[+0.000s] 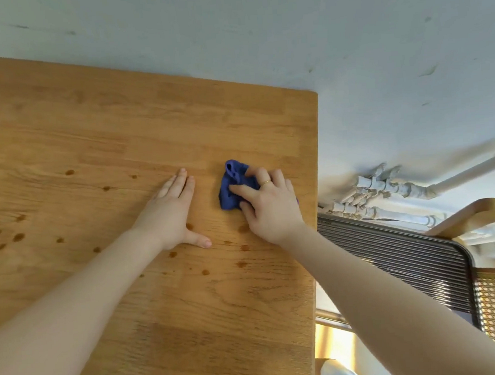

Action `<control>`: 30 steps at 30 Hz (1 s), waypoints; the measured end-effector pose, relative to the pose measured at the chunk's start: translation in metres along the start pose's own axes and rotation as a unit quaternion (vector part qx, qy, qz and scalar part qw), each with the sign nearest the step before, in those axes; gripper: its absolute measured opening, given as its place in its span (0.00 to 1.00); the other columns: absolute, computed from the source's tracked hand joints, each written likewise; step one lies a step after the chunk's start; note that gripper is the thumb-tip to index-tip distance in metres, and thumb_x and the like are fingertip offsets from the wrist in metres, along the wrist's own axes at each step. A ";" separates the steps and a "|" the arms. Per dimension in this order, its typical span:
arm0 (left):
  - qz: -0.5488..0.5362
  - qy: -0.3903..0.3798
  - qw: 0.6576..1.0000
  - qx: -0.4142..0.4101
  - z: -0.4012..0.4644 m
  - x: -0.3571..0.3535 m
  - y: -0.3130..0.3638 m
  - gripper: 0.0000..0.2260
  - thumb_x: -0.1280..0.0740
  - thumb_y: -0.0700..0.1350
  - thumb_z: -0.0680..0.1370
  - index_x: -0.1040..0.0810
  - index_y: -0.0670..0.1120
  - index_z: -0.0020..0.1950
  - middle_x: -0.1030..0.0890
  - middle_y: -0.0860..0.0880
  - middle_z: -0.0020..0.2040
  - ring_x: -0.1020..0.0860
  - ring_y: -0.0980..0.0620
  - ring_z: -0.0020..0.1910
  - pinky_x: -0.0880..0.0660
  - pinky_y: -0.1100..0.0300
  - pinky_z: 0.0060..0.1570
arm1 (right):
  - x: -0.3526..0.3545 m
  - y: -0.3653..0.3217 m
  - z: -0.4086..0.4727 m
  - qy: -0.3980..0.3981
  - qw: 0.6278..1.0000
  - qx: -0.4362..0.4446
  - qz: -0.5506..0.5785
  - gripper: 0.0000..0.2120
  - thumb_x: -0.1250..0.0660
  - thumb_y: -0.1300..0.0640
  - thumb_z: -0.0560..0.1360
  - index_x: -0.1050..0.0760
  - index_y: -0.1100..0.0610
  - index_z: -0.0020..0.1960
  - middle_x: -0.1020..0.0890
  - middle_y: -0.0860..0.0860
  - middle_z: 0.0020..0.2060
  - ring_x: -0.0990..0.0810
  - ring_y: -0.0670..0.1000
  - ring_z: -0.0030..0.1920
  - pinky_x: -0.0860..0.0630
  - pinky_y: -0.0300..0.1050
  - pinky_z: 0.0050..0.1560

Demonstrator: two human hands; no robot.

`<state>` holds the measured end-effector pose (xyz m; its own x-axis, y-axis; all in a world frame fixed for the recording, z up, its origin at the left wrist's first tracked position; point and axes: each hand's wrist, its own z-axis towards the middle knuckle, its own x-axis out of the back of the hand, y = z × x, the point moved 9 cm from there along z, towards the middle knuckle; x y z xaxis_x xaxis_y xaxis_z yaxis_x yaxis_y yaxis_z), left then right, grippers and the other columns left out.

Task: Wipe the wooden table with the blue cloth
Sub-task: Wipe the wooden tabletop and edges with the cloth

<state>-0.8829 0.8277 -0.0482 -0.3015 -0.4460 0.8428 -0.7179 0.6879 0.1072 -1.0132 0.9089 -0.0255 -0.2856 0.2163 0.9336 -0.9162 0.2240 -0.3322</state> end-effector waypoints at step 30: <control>-0.045 -0.008 0.995 -0.086 -0.001 0.008 -0.008 0.55 0.31 0.68 0.64 0.60 0.45 0.77 0.63 0.47 0.77 0.59 0.49 0.76 0.53 0.53 0.73 | -0.007 0.015 0.044 0.020 0.971 -0.234 -0.038 0.18 0.43 0.58 0.76 0.28 0.44 0.63 0.34 0.49 0.69 0.37 0.59 0.63 0.40 0.55 0.60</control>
<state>-0.8793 0.8194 -0.0418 -0.2513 -0.5177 0.8178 -0.6248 0.7321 0.2714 -1.0373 0.8689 -0.0310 -0.2026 0.2165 0.9550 -0.7036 0.6462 -0.2957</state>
